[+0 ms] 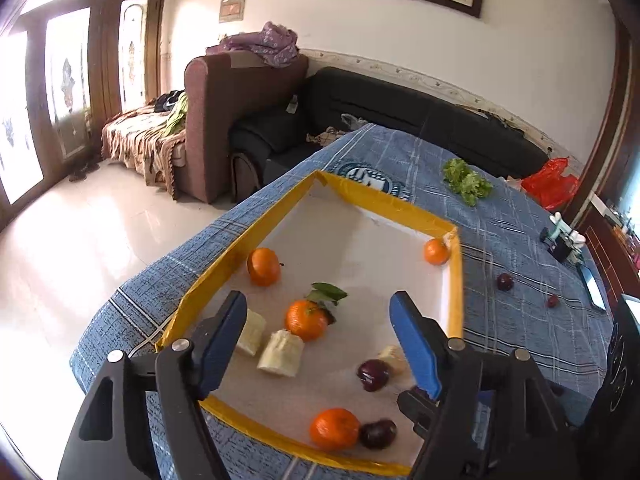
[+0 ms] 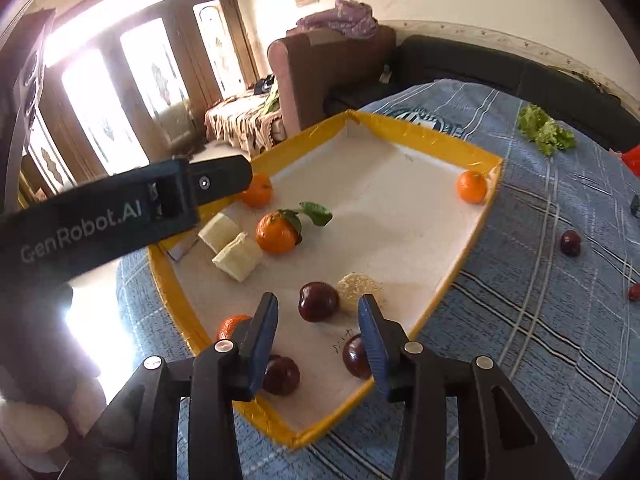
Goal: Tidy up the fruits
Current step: 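Move both tools back toward the last plum and red date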
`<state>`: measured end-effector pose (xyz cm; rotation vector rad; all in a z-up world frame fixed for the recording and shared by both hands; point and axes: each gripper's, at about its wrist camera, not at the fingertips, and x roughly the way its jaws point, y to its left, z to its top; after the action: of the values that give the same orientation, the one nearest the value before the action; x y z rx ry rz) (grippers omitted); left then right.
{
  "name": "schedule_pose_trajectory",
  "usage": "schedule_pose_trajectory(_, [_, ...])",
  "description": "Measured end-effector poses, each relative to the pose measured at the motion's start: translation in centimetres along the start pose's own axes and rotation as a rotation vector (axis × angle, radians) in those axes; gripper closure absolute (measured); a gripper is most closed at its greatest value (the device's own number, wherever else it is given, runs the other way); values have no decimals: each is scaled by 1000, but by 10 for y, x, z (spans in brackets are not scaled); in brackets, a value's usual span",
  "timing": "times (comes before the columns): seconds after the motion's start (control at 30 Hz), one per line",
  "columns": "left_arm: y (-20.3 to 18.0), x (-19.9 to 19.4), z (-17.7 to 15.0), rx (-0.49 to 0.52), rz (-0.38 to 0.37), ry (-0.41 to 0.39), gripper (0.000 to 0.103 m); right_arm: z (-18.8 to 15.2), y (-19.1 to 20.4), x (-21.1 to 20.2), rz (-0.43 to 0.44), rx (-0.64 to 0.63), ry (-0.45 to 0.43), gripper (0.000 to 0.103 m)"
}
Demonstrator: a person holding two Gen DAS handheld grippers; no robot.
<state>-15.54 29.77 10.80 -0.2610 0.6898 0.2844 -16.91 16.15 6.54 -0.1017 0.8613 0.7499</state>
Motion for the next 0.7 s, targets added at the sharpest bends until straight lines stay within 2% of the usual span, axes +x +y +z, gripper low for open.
schedule_pose_trajectory(0.17, [-17, -20, -1, 40, -8, -30, 26, -6, -13, -27, -10, 48, -46, 47])
schedule_pose_trajectory(0.47, [-55, -51, -11, 128, -41, -62, 24, -23, -46, -69, -44, 145, -113, 46])
schedule_pose_trajectory(0.7, [-82, -73, -17, 202, -73, -90, 21, -38, -87, -110, -90, 273, -171, 44])
